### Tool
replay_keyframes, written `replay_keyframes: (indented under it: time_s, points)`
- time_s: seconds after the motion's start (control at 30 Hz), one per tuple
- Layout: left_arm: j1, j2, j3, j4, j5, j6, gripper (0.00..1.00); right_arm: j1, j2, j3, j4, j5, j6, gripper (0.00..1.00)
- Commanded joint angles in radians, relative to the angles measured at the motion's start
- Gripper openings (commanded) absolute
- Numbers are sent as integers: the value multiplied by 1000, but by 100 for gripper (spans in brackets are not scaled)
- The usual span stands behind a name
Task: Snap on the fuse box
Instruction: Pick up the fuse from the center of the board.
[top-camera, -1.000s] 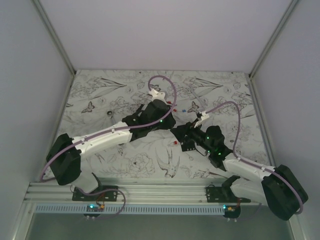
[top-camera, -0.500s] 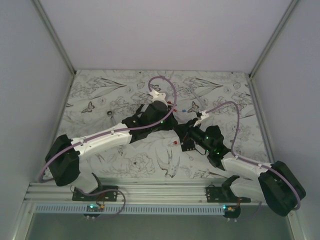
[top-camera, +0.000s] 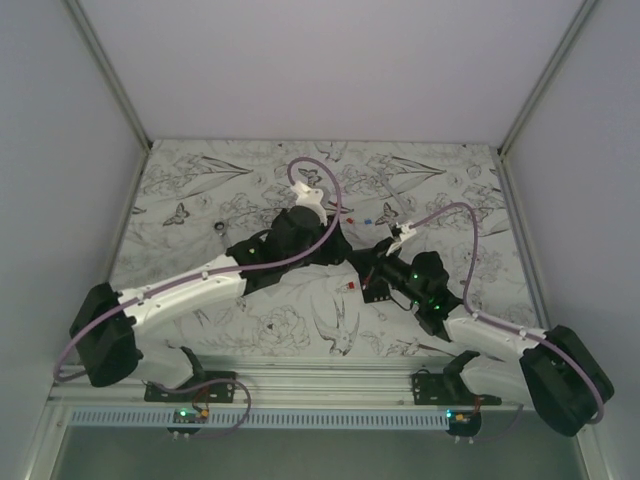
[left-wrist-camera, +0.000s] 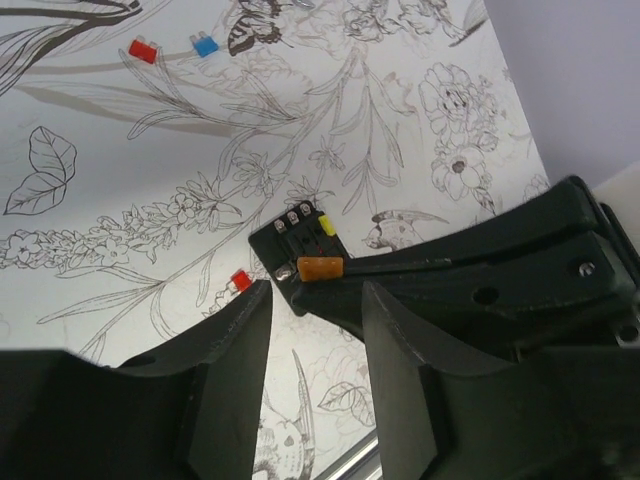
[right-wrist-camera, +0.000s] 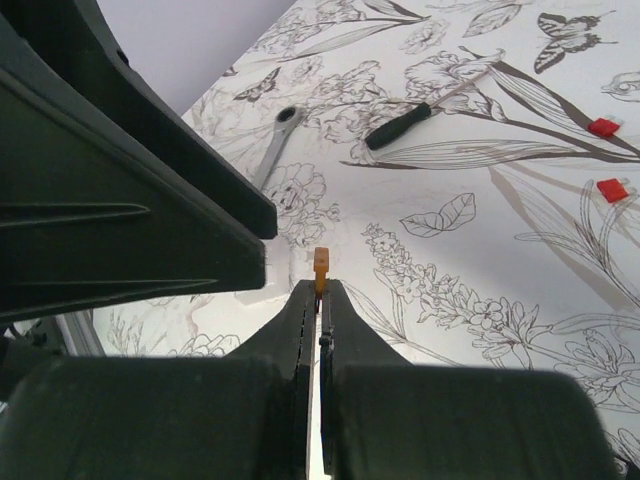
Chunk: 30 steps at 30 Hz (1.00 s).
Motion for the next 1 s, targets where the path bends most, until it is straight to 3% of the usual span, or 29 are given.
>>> replay_keyframes:
  time_s: [0.0, 0.23, 0.47, 0.63, 0.97]
  points:
    - [17, -80, -44, 36, 99, 166, 45, -13, -35, 37, -38, -112, -91, 0]
    - [109, -295, -151, 37, 432, 436, 45, -55, -109, 108, -245, -360, -221, 0]
    - [155, -342, -179, 30, 714, 557, 41, -62, -136, 201, -413, -589, -301, 0]
    - [155, -338, -174, 17, 801, 637, 35, -63, -155, 236, -474, -666, -327, 0]
    - [154, -265, -135, -14, 867, 695, 33, -63, -166, 249, -502, -741, -345, 0]
